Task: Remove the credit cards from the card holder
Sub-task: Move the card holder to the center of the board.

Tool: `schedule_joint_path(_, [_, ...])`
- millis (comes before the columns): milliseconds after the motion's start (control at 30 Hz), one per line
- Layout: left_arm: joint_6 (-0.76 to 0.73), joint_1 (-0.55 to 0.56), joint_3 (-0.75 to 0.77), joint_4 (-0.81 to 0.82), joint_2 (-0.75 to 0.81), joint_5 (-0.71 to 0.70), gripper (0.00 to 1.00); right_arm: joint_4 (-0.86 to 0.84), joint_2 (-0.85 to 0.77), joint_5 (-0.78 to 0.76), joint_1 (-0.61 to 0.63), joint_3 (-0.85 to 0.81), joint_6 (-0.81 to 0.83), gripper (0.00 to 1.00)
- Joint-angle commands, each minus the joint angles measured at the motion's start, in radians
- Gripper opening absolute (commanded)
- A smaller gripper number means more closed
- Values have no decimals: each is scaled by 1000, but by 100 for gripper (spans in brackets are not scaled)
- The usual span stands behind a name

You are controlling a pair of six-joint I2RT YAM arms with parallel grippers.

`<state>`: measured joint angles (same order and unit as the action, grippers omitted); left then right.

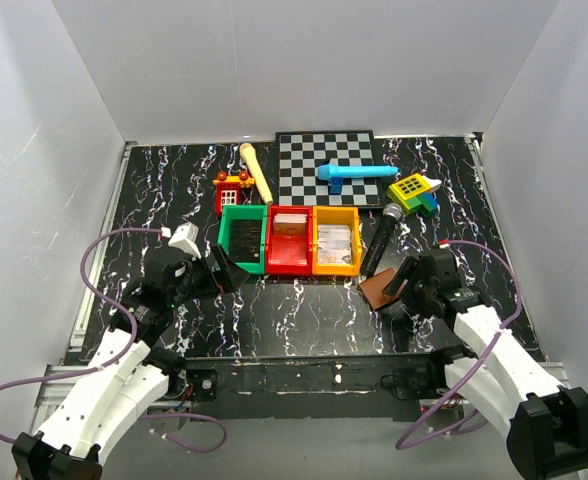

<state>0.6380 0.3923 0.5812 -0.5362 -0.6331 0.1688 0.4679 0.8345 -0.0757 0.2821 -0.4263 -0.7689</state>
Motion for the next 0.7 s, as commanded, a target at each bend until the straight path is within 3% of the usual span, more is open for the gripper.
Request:
schedule_joint_path(0, [29,16,-15,15,16,-20,97,-41,9,19,-11,1,-56,78])
schedule_joint_path(233, [31,36,-15,8,33,-37,97,-58,41,20,-26,14,-78,74])
schedule_joint_path(667, [35,56,-15,4,35,-54,97,-81,118,36,-61,-3,-49,55])
